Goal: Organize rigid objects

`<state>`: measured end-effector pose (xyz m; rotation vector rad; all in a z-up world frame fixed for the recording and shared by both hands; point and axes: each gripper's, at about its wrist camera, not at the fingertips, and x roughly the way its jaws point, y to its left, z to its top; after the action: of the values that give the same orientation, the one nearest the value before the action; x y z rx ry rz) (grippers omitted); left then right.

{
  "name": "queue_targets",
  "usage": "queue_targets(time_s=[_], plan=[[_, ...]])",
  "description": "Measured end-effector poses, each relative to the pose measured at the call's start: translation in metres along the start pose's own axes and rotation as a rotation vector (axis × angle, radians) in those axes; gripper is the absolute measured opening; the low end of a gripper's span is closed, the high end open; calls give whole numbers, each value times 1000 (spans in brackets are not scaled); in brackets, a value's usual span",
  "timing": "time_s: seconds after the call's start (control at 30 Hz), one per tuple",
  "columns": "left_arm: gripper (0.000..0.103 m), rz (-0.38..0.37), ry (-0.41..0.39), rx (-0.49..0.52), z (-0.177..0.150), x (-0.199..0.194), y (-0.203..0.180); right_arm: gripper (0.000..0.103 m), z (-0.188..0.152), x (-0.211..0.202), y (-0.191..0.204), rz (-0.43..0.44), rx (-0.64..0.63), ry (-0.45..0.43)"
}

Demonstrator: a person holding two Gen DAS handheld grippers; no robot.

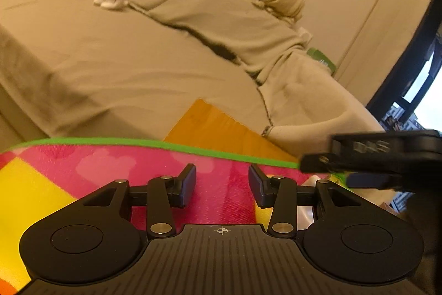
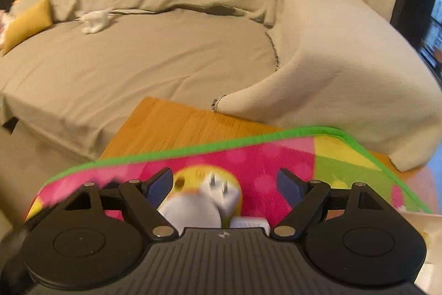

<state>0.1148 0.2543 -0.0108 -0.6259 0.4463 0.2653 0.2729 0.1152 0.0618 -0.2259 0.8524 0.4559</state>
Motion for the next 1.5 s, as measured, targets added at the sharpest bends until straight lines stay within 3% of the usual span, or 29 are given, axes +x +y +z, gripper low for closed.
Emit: queue_targets(time_s=[0.07,0.17,0.23,0.27,0.3,0.5,0.53,0.6,0.7,0.73,0.8,0.83,0.97,1.1,1.33,1.5], plan=[[46,7,3,7,2,-1,0,80,5,15,2,-4,21,31],[46,16,-6,-12,4,-4,3,49,-1,27,10,27,-22,107],[46,24,-6,-39,5,-5,10,38,-8,23,16,58,-54,134],[46,27,-4,-50,6,-6,13,28,-13,19,18,82,-70,151],[45,24,1,-67,6,-6,17,25,-19,13,21,105,-89,173],[45,-1,19,-80,4,-12,17,28,-62,-37,26,186,-294,316],[45,-3,21,-75,4,-12,16,32,-61,-47,20,198,-288,314],[45,-11,28,-53,2,-11,11,55,-47,-64,4,169,-236,244],[45,-59,47,-23,-1,-7,4,54,-18,-65,-18,17,-166,155],[45,-88,58,-11,-2,-5,1,53,-12,-58,-20,-23,-163,156],[45,-122,74,8,-5,-2,-4,31,-4,-36,-22,-106,-166,172],[45,-129,79,17,-6,-1,-6,27,-1,-25,-22,-130,-171,185],[44,-134,86,5,-7,1,-4,16,-4,16,-16,-251,-213,228],[44,-132,81,-18,-6,2,-1,12,-13,35,-6,-339,-268,258],[44,-131,81,-16,-7,2,-1,10,-46,6,7,-277,-347,324],[44,-134,77,-15,-8,0,0,11,-94,-39,22,-148,-430,363]])
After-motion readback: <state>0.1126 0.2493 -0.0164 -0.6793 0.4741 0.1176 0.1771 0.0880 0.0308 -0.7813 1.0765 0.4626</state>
